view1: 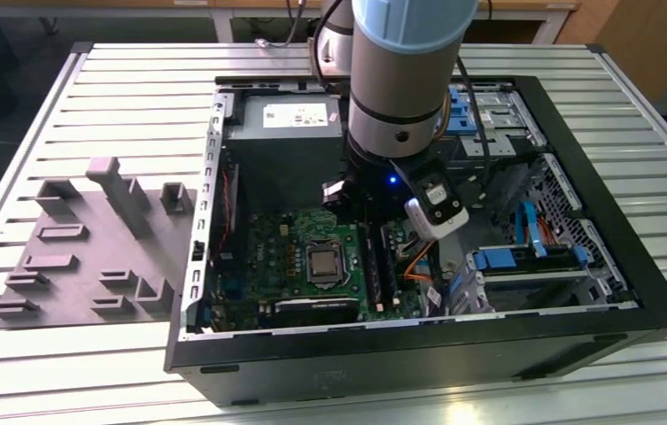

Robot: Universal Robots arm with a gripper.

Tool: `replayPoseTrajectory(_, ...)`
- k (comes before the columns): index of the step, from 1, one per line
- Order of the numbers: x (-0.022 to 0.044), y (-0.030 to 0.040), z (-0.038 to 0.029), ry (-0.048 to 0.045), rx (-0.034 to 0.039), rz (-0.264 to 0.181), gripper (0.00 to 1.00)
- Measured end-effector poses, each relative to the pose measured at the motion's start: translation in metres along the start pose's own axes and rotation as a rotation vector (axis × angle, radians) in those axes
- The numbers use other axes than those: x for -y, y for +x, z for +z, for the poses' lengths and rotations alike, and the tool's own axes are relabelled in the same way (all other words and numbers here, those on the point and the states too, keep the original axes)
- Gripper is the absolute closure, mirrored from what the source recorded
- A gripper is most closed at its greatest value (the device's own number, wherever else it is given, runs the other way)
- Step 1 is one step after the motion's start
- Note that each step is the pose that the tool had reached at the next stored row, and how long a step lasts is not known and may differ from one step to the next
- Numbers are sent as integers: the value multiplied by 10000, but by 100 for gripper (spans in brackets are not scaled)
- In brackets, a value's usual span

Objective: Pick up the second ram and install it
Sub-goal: 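Insert the second ram into the second slot, then press down the second ram until it locks into place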

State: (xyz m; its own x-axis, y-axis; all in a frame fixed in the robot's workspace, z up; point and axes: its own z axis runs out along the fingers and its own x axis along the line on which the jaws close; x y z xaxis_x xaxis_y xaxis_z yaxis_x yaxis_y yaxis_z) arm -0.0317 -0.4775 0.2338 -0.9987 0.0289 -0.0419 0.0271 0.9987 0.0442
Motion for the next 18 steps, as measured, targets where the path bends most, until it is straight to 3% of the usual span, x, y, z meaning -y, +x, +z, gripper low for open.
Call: replayPoseTrajectory(18, -43, 4, -12, 1, 0, 0, 89)
